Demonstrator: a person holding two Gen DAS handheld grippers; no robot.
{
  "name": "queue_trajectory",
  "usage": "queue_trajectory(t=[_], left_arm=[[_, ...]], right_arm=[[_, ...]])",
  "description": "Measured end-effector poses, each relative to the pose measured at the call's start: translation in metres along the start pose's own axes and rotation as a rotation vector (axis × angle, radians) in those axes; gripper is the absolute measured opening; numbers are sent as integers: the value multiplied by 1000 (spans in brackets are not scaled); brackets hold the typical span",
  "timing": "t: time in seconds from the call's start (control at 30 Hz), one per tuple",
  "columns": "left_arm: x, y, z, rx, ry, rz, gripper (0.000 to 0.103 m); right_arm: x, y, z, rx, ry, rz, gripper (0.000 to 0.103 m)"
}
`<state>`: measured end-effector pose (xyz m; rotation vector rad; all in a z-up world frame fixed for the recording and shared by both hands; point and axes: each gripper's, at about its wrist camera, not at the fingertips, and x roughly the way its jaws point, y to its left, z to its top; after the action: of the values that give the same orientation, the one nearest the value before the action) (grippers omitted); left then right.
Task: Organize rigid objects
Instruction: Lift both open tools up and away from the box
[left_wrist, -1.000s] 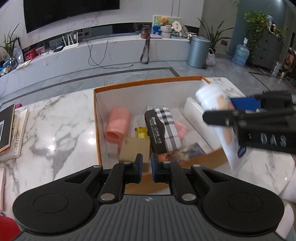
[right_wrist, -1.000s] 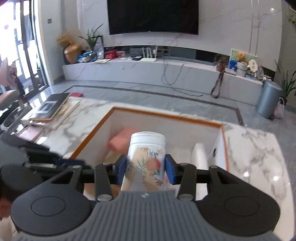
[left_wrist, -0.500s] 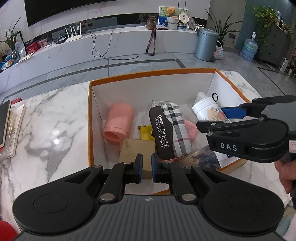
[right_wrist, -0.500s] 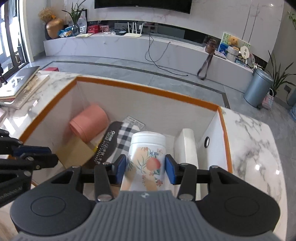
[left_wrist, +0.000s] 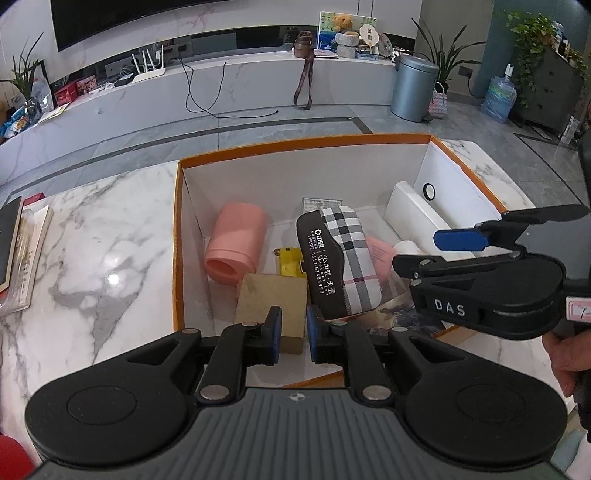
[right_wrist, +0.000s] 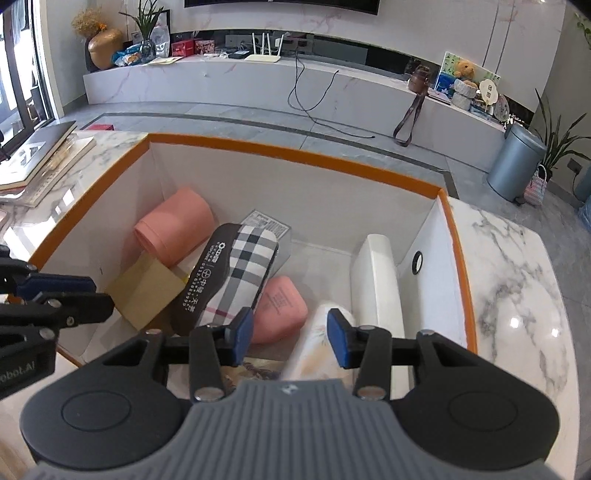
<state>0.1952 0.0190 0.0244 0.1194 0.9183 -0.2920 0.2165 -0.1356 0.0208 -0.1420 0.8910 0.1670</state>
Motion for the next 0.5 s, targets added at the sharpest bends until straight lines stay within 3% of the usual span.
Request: queue_trajectory(t=[0.23,0.5], left_arm=[[-24,-3,-6,-8,-52,-61,20],[-61,-14,-42,-18,-63,-131,23]], right_arm=[[-38,-4,-4,36,-85,35,55],[-105,-10,-60,183,-143,143,61]])
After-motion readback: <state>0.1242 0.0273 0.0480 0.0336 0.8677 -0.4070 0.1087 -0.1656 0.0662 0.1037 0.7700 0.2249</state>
